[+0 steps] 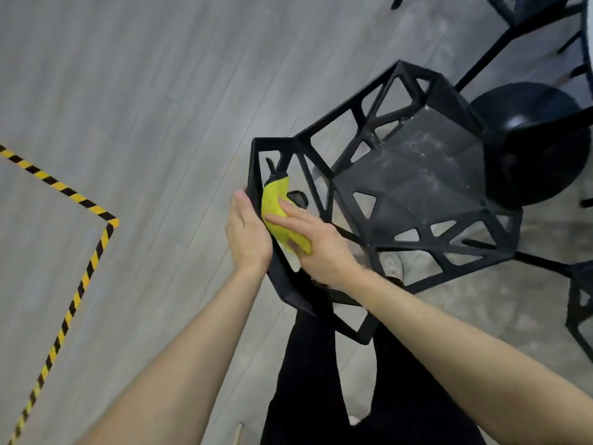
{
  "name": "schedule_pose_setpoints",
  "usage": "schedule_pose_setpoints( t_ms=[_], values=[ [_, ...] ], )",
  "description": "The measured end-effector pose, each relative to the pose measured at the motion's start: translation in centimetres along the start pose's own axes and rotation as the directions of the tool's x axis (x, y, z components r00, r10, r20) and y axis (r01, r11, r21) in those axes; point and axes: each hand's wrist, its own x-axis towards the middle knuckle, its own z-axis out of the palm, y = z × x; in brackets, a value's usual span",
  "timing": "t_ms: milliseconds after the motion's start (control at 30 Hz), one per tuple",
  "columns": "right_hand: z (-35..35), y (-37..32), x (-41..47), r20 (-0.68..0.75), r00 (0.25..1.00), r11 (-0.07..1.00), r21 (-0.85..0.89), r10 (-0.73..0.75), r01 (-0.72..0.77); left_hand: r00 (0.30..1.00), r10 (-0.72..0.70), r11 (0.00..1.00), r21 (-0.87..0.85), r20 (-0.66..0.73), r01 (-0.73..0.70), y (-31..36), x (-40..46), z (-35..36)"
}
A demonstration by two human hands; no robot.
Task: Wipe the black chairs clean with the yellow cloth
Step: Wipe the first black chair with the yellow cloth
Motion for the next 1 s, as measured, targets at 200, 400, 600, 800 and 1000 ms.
schedule_pose_setpoints(
  t_ms=[200,400,600,800,1000],
  values=[
    [-6.7,7.9,-0.6,0.012,0.869,0.861,-0.144,0.495,-0.489,0.992,0.027,0.998,0.067,-0.120,-0.019,0.5,-0.5,0.4],
    [-5.7,3.2,2.4,0.211,0.935,0.859,0.378,0.284,-0.346,0.989,0.020,0.996,0.092,-0.148,-0.006,0.0,0.1,0.4],
    [-0.3,5.8,2.7,0.113,0.991,0.994,0.075,0.066,-0.075,0.985,0.019,0.998,0.057,-0.170,-0.009,-0.3,0.2,0.2],
    [2.2,7.7,3.3,-0.017,0.997,0.996,-0.054,-0.072,0.071,0.985,0.027,0.999,0.048,-0.172,-0.019,-0.6,0.2,0.0],
    [-2.7,8.5,3.1,-0.273,0.899,0.940,0.117,0.342,-0.322,0.986,0.024,0.999,0.050,-0.168,-0.016,-0.5,-0.1,0.0]
  ],
)
